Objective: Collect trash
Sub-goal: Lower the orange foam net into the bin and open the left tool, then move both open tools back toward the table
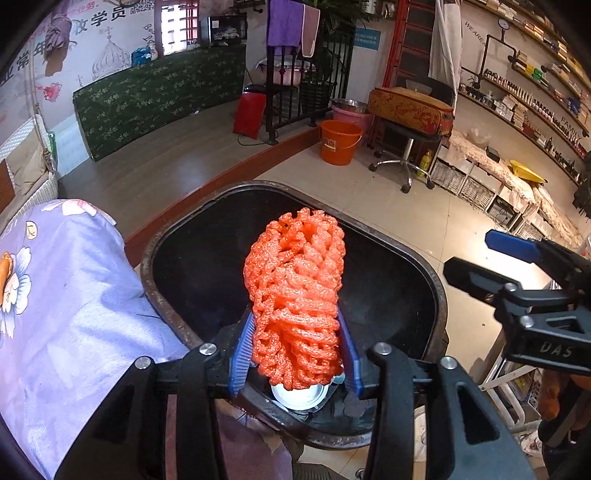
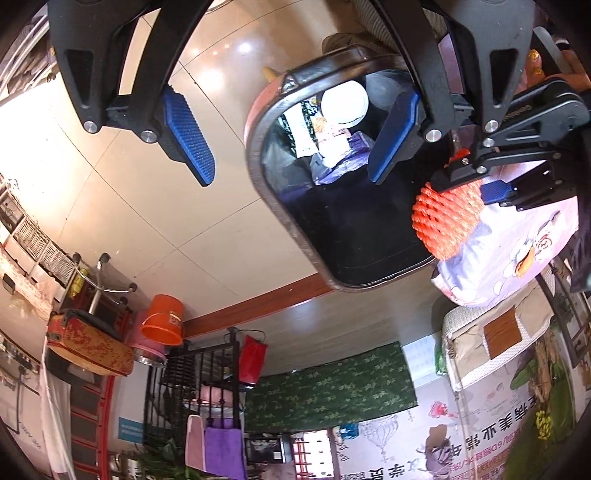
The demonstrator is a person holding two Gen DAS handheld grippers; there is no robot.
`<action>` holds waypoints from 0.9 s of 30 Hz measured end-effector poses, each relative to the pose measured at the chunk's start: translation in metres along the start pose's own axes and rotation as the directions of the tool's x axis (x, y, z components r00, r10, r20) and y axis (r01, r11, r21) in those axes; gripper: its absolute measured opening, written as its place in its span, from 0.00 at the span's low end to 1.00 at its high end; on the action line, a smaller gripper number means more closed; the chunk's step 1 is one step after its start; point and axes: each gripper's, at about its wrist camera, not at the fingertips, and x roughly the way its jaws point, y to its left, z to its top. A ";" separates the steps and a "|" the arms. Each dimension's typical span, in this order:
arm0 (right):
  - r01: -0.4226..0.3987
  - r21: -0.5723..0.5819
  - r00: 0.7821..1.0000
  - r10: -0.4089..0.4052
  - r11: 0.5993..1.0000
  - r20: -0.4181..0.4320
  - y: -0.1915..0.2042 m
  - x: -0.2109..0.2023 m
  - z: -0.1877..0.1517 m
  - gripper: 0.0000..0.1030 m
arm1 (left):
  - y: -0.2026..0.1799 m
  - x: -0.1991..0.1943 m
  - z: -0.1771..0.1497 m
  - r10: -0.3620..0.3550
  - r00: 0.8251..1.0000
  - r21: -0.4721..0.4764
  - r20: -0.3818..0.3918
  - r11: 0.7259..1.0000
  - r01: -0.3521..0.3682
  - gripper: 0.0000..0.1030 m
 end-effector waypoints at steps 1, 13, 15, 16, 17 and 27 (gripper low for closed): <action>0.004 0.004 1.000 -0.004 1.000 0.001 -0.002 0.000 0.000 0.82 | -0.001 0.002 0.000 -0.001 1.000 0.005 -0.005 1.000 0.001 0.45; 0.029 0.062 0.999 -0.030 0.998 0.012 -0.024 0.001 0.001 0.85 | -0.017 0.005 -0.001 0.046 0.998 0.077 0.036 0.996 -0.049 0.89; 0.031 0.067 0.999 -0.032 0.997 0.013 -0.026 0.001 0.000 0.86 | -0.018 0.003 -0.001 0.047 0.998 0.076 0.047 0.996 -0.050 0.90; 0.032 0.069 0.999 -0.033 0.997 0.012 -0.026 0.001 0.000 0.86 | -0.019 0.001 -0.001 0.045 0.998 0.073 0.052 0.996 -0.049 0.90; 0.033 0.070 0.999 -0.034 0.997 0.010 -0.026 0.002 0.000 0.87 | -0.019 -0.001 -0.002 0.043 0.997 0.069 0.056 0.997 -0.047 0.90; 0.014 0.053 1.000 -0.014 0.998 0.016 -0.019 0.000 0.002 0.87 | -0.012 -0.030 -0.015 0.061 0.993 0.047 0.099 0.997 -0.066 0.91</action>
